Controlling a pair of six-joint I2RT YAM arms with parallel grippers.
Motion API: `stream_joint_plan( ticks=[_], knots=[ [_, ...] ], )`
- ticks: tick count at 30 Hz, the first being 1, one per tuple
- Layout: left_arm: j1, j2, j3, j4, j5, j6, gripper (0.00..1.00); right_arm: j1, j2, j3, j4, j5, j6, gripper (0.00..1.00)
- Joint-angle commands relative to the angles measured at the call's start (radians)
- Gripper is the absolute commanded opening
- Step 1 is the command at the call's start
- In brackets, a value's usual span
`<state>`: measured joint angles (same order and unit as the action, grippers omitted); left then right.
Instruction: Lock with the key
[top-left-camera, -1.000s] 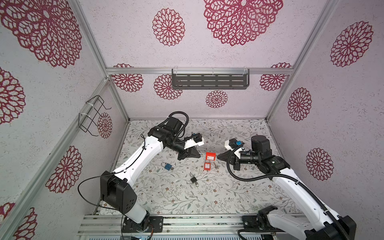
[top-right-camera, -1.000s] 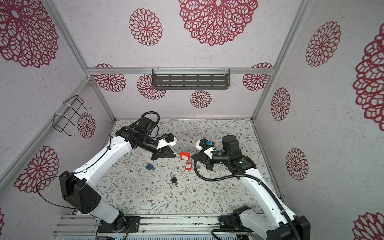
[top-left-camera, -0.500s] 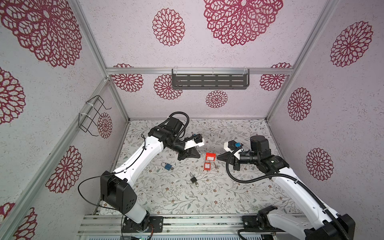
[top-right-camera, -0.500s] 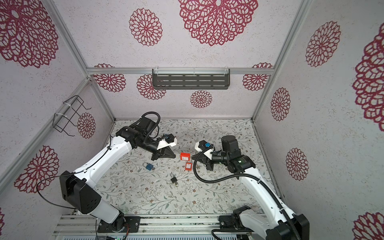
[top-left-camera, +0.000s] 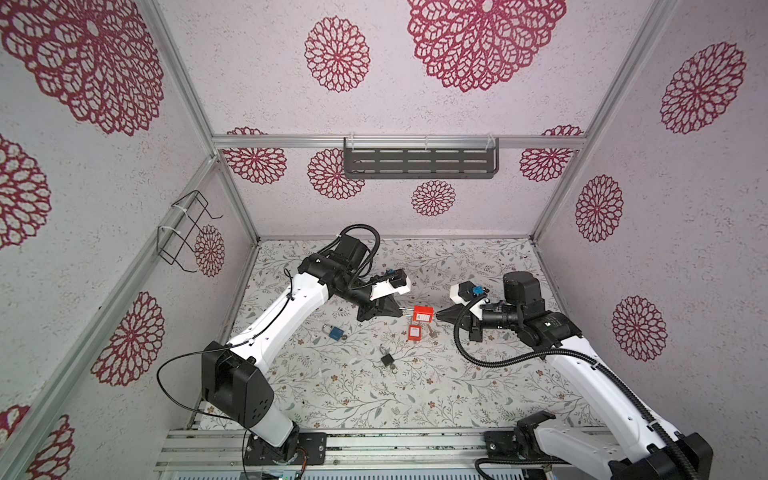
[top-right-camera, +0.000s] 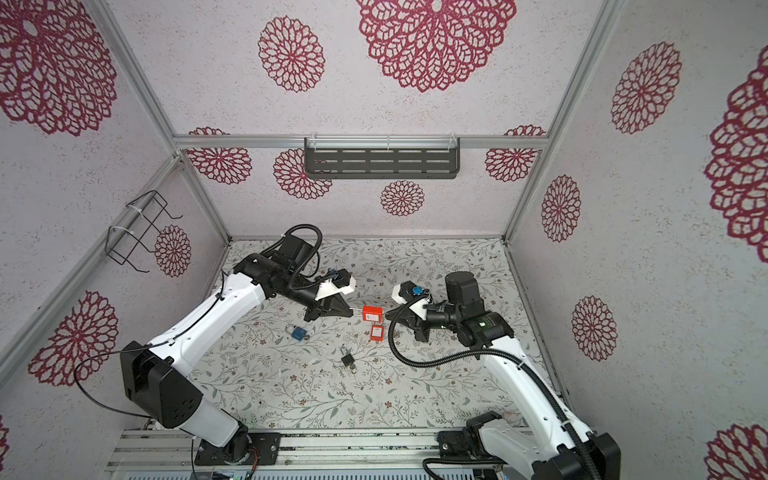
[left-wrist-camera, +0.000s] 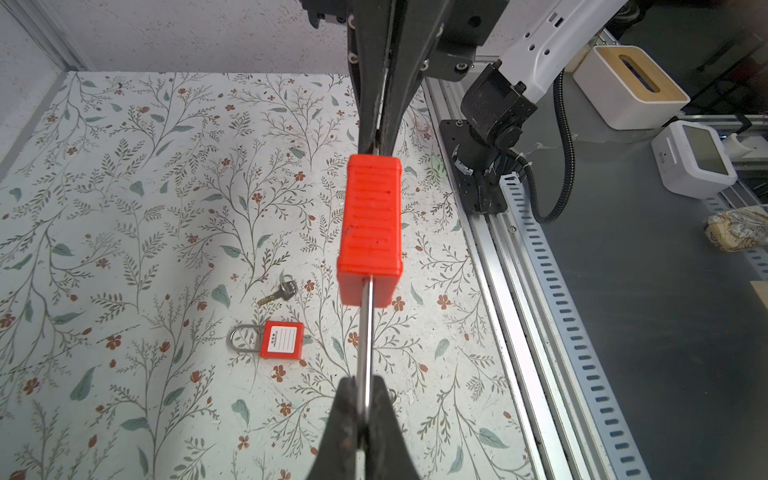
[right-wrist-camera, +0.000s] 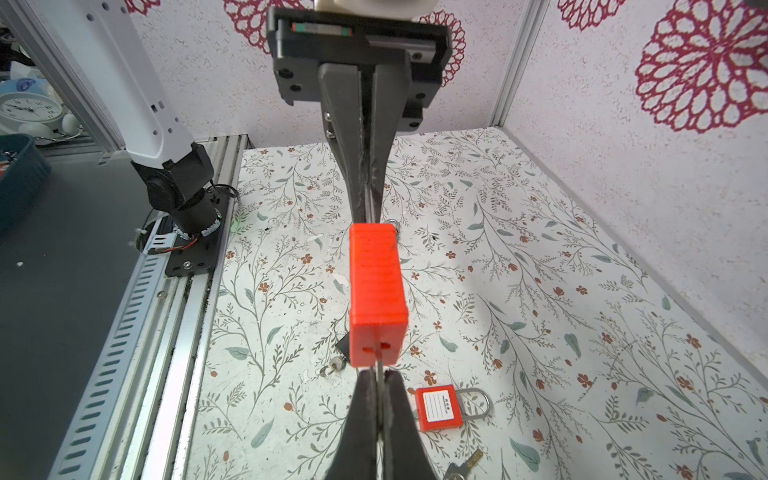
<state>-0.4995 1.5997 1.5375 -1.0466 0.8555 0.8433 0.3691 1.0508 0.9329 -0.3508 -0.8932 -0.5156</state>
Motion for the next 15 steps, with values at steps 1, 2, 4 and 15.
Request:
stream_joint_plan(
  ticks=[1,2,4,15],
  knots=[
    [0.007,-0.035,-0.018,-0.031,0.019,0.005,0.0,-0.045,-0.002,0.023,-0.051,0.029,0.028,0.0],
    [0.007,-0.037,-0.02,-0.029,0.017,0.005,0.0,-0.048,0.001,0.022,-0.055,0.027,0.03,0.0],
    [0.007,-0.041,-0.023,-0.023,0.014,0.005,0.0,-0.053,0.007,0.018,-0.064,0.014,0.046,0.0],
    [0.007,-0.05,-0.031,-0.008,0.015,-0.003,0.0,-0.058,-0.008,0.022,-0.092,0.029,0.009,0.0]
  ],
)
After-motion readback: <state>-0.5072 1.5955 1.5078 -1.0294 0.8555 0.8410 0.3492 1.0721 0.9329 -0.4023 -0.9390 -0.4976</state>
